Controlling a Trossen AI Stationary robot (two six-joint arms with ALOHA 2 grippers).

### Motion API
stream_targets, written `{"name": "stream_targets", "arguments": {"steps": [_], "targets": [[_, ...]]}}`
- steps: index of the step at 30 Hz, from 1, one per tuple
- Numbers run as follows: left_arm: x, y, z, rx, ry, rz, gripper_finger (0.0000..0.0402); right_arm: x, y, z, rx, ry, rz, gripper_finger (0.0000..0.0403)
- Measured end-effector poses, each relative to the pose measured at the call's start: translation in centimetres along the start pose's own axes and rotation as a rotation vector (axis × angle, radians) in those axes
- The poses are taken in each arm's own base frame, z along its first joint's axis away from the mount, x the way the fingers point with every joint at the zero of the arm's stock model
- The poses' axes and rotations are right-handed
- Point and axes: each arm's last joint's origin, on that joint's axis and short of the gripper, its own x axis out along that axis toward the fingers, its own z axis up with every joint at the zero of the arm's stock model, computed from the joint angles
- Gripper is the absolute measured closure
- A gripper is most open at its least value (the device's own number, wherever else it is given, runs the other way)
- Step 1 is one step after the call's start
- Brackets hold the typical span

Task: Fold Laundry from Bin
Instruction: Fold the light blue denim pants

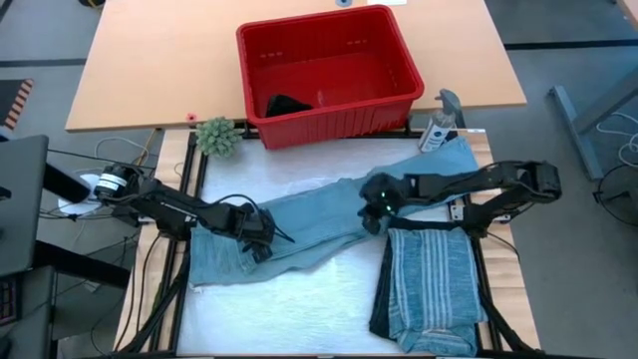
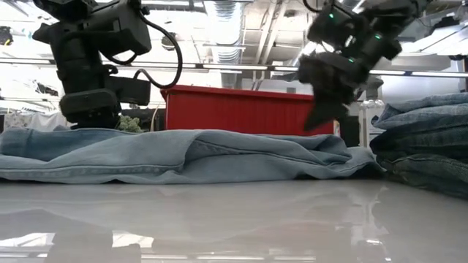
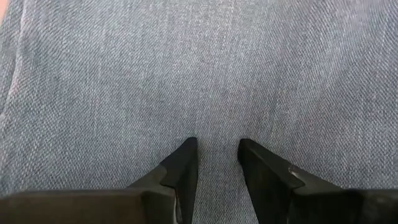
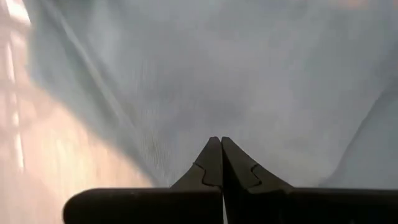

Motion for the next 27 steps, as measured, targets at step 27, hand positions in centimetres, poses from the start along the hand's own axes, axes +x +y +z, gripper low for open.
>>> {"name": "stream_targets", "arguments": {"steps": [27], "targets": [[0.0, 0.3, 0.1, -0.015, 0.021, -0.005, 0.0288, 0.9, -4.5, 3.9, -0.016, -0.219, -0.111, 0.0386]]}}
